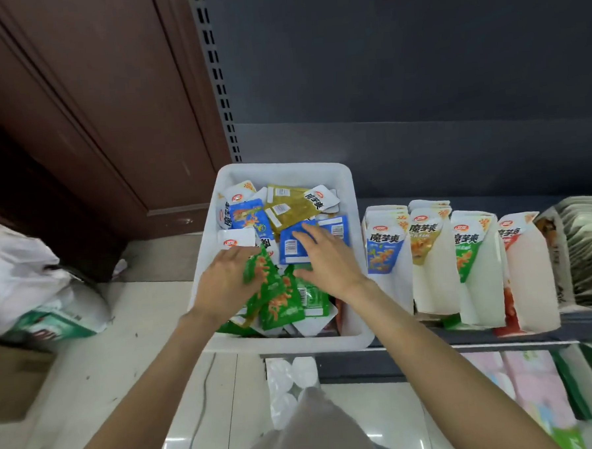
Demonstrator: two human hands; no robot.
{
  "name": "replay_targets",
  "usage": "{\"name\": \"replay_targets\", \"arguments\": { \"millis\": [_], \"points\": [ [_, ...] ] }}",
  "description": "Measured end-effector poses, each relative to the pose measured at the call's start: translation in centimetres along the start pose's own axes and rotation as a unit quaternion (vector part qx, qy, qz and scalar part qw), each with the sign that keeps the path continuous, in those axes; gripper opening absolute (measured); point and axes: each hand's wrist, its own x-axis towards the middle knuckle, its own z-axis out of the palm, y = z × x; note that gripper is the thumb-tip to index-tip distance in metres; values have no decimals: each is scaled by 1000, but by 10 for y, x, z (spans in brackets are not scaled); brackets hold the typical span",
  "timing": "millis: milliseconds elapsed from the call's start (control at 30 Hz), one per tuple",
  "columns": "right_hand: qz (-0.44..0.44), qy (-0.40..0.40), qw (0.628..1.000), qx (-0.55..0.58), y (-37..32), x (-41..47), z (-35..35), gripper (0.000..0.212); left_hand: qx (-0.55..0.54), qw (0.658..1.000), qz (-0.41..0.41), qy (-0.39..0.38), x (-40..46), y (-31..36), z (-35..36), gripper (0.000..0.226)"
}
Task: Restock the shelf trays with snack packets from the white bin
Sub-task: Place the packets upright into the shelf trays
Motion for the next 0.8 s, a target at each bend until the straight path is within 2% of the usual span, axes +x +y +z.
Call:
{"name": "replay_targets", "arguments": {
  "millis": [67, 133, 200, 267, 333, 400, 433, 467, 533, 600, 633, 667, 733, 800],
  "points": [
    [-2, -49, 999, -15, -3, 10, 3, 80, -1, 1000, 16, -20, 1, 5, 7, 43],
    [16, -35, 999, -9, -4, 12, 5, 75, -16, 999, 4, -30, 5, 9, 11, 46],
    [-15, 31, 997, -68, -6, 10, 7, 54, -69, 997, -30, -26, 11, 13, 13, 44],
    [-53, 97, 984, -142, -7, 1, 0, 37, -168, 983, -75, -14, 15, 20, 13, 41],
    [-66, 224, 961, -148, -3, -9, -10, 29, -277, 953, -124, 6, 17, 31, 7, 43],
    [-21, 395, 917, -45, -1, -28, -26, 8, -413, 891, -188, 24, 14, 45, 1, 46],
    [27, 440, 895, 74, -2, -39, -31, 9, -482, 848, -222, 21, 11, 53, -2, 46],
    [91, 451, 861, 217, -3, -48, -34, 10, -535, 807, -249, 9, 9, 59, -2, 44],
    [190, 393, 758, 484, -4, -63, -31, 8, -597, 755, -271, -27, 5, 69, 0, 39],
    [228, 358, 657, 623, -3, -72, -23, 12, -639, 722, -257, -59, 5, 78, 0, 39],
    [234, 350, 623, 660, -3, -75, -20, 15, -652, 716, -239, -70, 5, 82, -1, 35],
    [235, 344, 604, 679, -3, -78, -18, 17, -656, 719, -217, -73, 6, 87, -2, 28],
    [226, 344, 609, 678, 0, -85, -13, 21, -647, 743, -162, -65, 8, 97, -4, 23],
    [207, 353, 663, 627, 8, -92, -9, 22, -612, 782, -108, -44, 13, 109, -3, 22]
  ]
}}
